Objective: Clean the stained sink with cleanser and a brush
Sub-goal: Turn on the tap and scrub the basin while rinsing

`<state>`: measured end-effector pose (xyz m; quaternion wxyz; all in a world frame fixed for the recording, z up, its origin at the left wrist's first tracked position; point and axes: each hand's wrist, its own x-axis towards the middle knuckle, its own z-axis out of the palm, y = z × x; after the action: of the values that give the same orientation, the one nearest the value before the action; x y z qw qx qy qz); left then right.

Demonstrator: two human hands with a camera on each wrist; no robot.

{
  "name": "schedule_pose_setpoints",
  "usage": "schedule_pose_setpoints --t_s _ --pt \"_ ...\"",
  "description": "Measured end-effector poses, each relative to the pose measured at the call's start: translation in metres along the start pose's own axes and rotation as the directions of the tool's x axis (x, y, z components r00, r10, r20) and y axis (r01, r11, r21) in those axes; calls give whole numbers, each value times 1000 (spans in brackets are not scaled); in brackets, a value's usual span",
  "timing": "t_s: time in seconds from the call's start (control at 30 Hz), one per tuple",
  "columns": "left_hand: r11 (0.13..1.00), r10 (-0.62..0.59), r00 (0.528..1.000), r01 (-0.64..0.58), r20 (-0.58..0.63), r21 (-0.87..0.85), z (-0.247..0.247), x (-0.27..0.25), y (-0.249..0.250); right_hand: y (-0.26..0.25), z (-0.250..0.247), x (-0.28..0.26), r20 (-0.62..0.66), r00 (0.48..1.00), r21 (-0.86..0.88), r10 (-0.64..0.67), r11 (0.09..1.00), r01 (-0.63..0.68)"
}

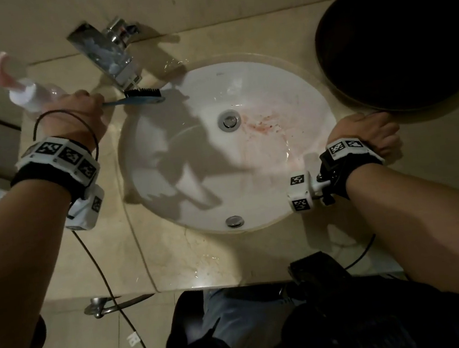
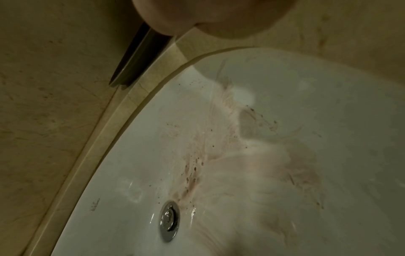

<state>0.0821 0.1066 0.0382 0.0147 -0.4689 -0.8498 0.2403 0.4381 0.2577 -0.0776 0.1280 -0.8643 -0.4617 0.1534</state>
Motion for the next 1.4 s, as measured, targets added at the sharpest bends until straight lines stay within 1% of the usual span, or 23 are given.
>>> schedule_pose_setpoints --t_s 0.13,0.2,0.3,0.37,0.43,0.5,0.63,0.73,0.83,0.97,1.07,1.17,1.2,1.27,1.37,1.4 --pt "999 18 998 -21 -56 -49 7 -5 -2 0 1 2 8 1000 4 3 1000 -3" --pt "991 61 997 -66 -42 -115 10 -6 -1 0 -1 2 12 1000 15 10 1000 -11" --pt "966 116 991 -98 63 -238 13 -3 9 -2 -8 7 42 996 76 75 994 -78" --pt "953 124 982 -77 144 -294 13 1 22 -4 -13 13 56 989 138 136 980 -143" --pt "930 147 966 -61 215 -363 11 4 41 -4 -18 19 54 986 172 160 971 -167" --pt "908 206 941 -83 267 -411 9 7 64 -2 -22 21 52 988 173 143 973 -150" --pt "874 334 888 -166 316 -456 6 7 112 5 -20 17 35 993 124 117 985 -120" --pt "843 444 824 -251 351 -476 9 7 146 8 -13 14 -24 995 100 96 991 -93" --pt "815 531 752 -326 390 -480 14 9 171 9 -10 13 -27 997 74 75 995 -73" --pt "777 599 674 -357 432 -519 23 17 193 6 -7 15 -22 995 74 97 993 -95" --pt "745 637 641 -370 427 -556 31 22 208 5 -5 15 -44 992 89 115 990 -111" --pt "707 685 612 -423 396 -567 35 25 222 4 -3 15 -69 990 87 123 989 -117" --pt "695 696 606 -434 385 -573 37 27 225 4 -3 15 -71 990 77 122 990 -117" --pt "677 706 610 -430 360 -598 41 32 233 4 -2 15 -72 991 50 116 992 -113" --pt "654 706 636 -415 312 -633 45 39 248 4 -1 17 -68 990 22 122 992 -121" --pt "661 696 650 -417 304 -624 47 40 253 3 -1 17 -69 990 14 126 992 -125"
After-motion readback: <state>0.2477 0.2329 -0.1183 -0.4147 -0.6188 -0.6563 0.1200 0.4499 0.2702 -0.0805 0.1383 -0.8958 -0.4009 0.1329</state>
